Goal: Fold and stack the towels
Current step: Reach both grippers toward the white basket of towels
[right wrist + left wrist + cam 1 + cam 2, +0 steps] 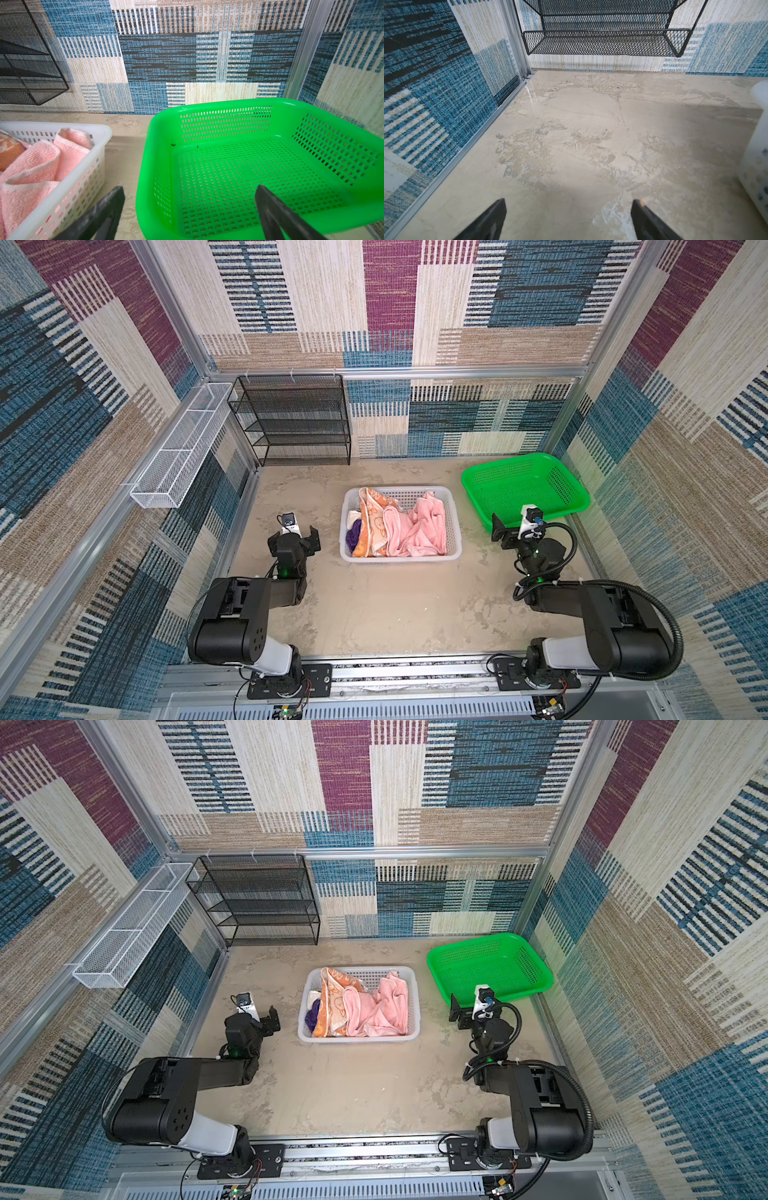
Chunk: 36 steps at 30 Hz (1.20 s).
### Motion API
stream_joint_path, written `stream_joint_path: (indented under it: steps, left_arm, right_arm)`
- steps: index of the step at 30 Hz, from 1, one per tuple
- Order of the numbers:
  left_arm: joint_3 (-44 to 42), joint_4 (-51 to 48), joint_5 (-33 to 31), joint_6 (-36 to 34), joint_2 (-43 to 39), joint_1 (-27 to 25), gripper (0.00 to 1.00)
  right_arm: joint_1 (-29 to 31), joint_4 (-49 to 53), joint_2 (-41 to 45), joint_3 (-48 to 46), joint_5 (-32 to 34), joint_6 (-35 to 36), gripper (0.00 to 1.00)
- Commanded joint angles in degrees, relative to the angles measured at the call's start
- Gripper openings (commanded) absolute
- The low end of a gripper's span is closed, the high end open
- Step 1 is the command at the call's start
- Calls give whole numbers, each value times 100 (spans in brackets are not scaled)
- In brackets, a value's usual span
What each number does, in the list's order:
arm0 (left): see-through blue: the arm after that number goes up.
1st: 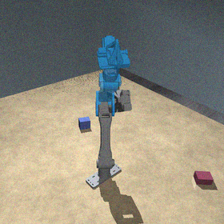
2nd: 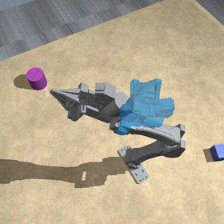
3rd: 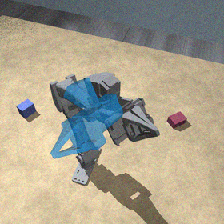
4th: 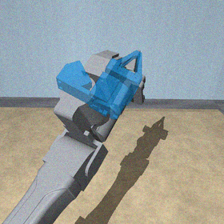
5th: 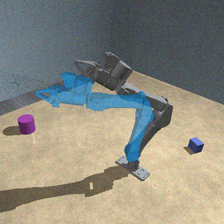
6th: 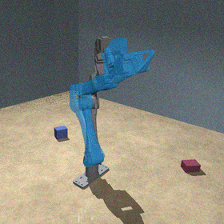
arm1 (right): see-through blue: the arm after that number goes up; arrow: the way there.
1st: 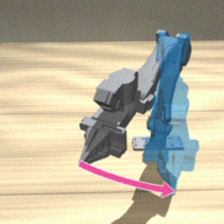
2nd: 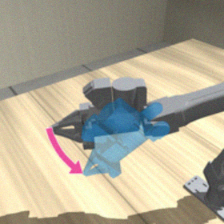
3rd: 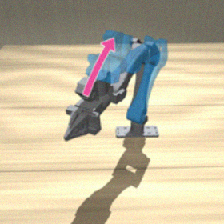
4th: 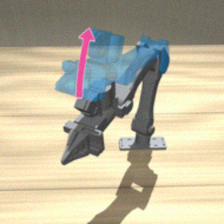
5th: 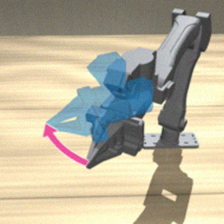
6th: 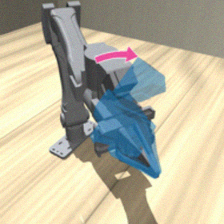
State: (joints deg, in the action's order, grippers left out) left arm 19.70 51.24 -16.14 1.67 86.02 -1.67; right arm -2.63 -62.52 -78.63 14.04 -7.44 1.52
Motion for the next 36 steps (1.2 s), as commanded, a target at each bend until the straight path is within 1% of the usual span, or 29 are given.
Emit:
stream_joint_path:
  steps: [1, 5, 7, 10, 17, 18, 22, 25, 28, 31, 36]
  left_arm:
    - [-128, 438, -60, -29, -43, -42, 98]
    - [-156, 545, -128, -167, -34, -169, 99]
    - [-91, 423, -238, -322, -60, -318, 99]
    - [-154, 578, -249, -343, -46, -334, 99]
    - [-160, 548, -311, -356, -145, -348, 99]
    - [-124, 335, -418, -321, -332, -344, 99]
    - [377, -1687, -300, -295, -1821, -334, 99]
    - [1006, -3252, -323, -137, -2413, -384, 99]
    - [1389, -4178, -308, 119, -2610, -478, 99]
    - [1755, -5007, -156, 518, -2574, -662, 99]
    - [2556, -6403, -229, 1263, -2159, -1387, 99]
  right_arm:
    - [-5, 489, 100, 50, 52, 57, 100]
    - [0, 458, 222, 22, -30, 67, 100]
    - [0, 470, 285, -5, -18, 69, 100]
    - [0, 450, 322, -27, -32, 76, 100]
    - [0, 443, 310, -15, -85, 88, 100]
    - [0, 448, 299, -9, -105, 90, 100]
    - [7, 422, 283, 1, -168, -6, 100]
    - [8, 535, 313, 90, -200, -103, 100]
    - [12, 706, 355, 173, -138, -134, 100]
    - [17, 974, 411, 300, -34, -210, 100]
    - [85, 1971, 615, 729, 247, -388, 100]
